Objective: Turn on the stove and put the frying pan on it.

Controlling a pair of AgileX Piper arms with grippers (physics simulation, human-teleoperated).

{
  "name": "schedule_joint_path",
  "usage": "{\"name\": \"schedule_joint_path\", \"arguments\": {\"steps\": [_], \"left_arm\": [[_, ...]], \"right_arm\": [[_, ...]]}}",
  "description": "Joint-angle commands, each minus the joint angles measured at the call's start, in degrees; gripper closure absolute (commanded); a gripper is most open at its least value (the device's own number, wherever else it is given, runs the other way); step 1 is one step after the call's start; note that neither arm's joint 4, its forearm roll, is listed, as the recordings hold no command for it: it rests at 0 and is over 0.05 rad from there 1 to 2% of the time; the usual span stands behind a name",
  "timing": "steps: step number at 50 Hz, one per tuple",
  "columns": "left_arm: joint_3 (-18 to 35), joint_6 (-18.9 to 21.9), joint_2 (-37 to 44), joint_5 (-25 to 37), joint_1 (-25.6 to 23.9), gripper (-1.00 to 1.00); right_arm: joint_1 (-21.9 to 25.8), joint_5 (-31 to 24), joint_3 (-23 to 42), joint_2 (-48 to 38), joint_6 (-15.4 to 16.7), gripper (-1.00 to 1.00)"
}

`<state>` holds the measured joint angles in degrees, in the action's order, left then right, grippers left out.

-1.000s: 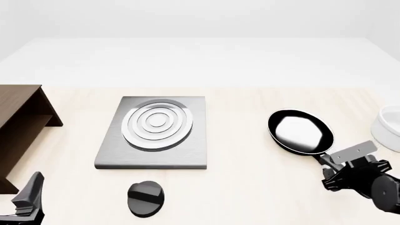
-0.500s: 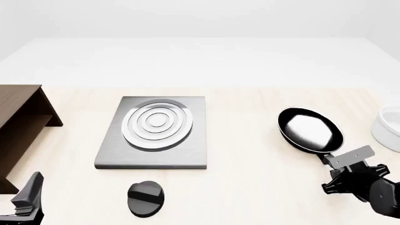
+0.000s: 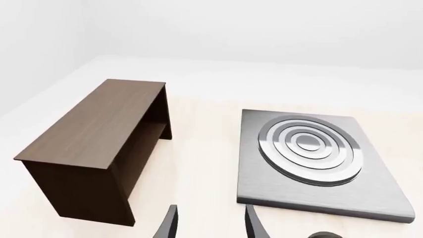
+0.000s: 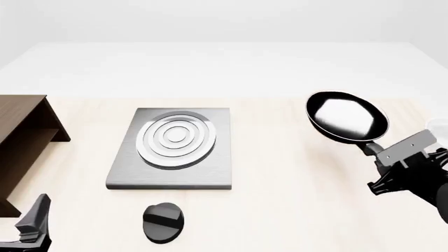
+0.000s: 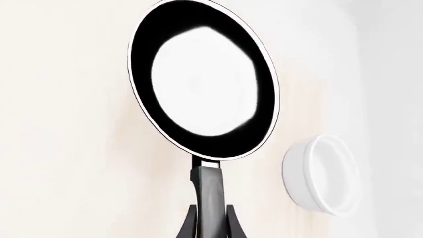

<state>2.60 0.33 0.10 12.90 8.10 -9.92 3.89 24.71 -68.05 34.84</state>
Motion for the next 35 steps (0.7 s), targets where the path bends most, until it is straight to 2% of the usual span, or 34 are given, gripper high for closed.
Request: {"name": "schedule_joint_path", "arguments": {"steps": [1,5,6,14,19,20,28,35], "left_arm": [[0.66,-0.15,-0.09,0.64,0.0,-1.0],[2.33,-0.19,-0.1,2.21,0.02,-1.0],[2.8,-0.18,-0.08,2.7,-0.03,-1.0],[1.98,-0.07,-0.09,1.99,-0.04,-1.0],[2.75,-0.17,-0.1,2.78,-0.01,-1.0],[2.12,-0.26,-0.09,2.26,0.05,-1.0],[0.95,-0.39,-0.09,1.24,-0.1,-1.0],[0.07,-0.51,-0.08,0.54,-0.14,-1.0]], "right_arm": [[4.75,-8.96,6.12,9.18,3.3,1.0],[6.91,-9.71,7.75,8.89,4.8,1.0],[7.27,-10.3,8.66,8.37,4.36,1.0],[14.07,-11.05,15.21,3.98,5.54,1.0],[17.4,-11.18,18.91,1.14,5.34,1.0],[19.56,-11.55,21.55,-0.58,4.78,1.0],[23.88,-10.74,28.54,-7.75,4.91,1.0],[27.38,-11.3,35.41,-14.12,3.75,1.0]]}}
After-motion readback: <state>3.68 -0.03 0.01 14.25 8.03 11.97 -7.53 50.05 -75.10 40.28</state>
